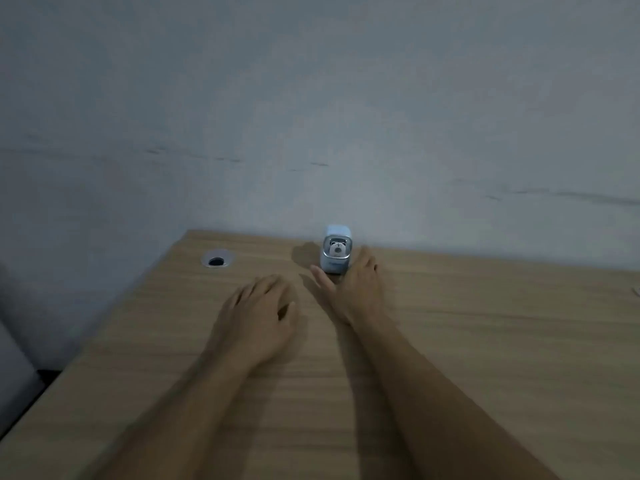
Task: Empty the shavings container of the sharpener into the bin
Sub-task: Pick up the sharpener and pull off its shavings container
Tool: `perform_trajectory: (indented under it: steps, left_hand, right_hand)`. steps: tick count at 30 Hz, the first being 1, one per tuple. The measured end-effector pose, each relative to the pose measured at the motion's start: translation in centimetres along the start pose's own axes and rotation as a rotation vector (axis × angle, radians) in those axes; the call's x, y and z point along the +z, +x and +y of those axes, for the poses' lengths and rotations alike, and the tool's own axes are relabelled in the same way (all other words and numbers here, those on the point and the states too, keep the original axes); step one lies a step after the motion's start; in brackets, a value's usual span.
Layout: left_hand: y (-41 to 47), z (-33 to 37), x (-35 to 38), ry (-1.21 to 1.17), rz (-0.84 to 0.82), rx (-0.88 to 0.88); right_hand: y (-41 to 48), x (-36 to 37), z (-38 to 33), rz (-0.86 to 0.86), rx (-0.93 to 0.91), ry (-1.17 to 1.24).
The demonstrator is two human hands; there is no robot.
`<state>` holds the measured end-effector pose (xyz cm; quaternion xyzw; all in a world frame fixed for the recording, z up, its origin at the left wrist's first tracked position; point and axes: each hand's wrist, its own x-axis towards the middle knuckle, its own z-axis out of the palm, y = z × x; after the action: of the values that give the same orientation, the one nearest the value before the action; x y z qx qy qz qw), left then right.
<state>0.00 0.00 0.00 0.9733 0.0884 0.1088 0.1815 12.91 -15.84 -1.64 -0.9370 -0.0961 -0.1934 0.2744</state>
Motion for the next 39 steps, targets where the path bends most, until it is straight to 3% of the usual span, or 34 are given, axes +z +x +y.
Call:
perform_trajectory:
  steps: [10, 17, 23, 28, 31, 39]
  left_hand:
    - [1.6, -0.8, 0.1, -0.064, 0.076, -0.007]
    - [-0.2, -0.5, -1.1, -0.648, 0.115, -0.046]
    - [-5.9, 0.7, -2.1, -0.679, 0.021, -0.038]
    - [-11.1, 1.3, -3.1, -0.52, 0.05, -0.027]
    - [-12.4, 0.8, -3.1, -0.4, -0.019, 0.085]
    - [-14.0, 0.8, -5.4, -0.507, -0.179, 0.078]
  right_hand:
    - [3.7, 2.0, -0.3, 0.008, 0.074, 0.298]
    - [-3.3, -3.2, 0.8, -0.219, -0.067, 0.425]
    - [-10.0, -8.4, 1.6, -0.359, -0.166, 0.477]
    - [-13.4, -10.7, 2.1, -0.451, -0.217, 0.494]
    - [-14.2, -11.6, 2.0, -0.496, -0.247, 0.529]
    - [-14.7, -12.9, 1.8, -0.573, -0.318, 0.533]
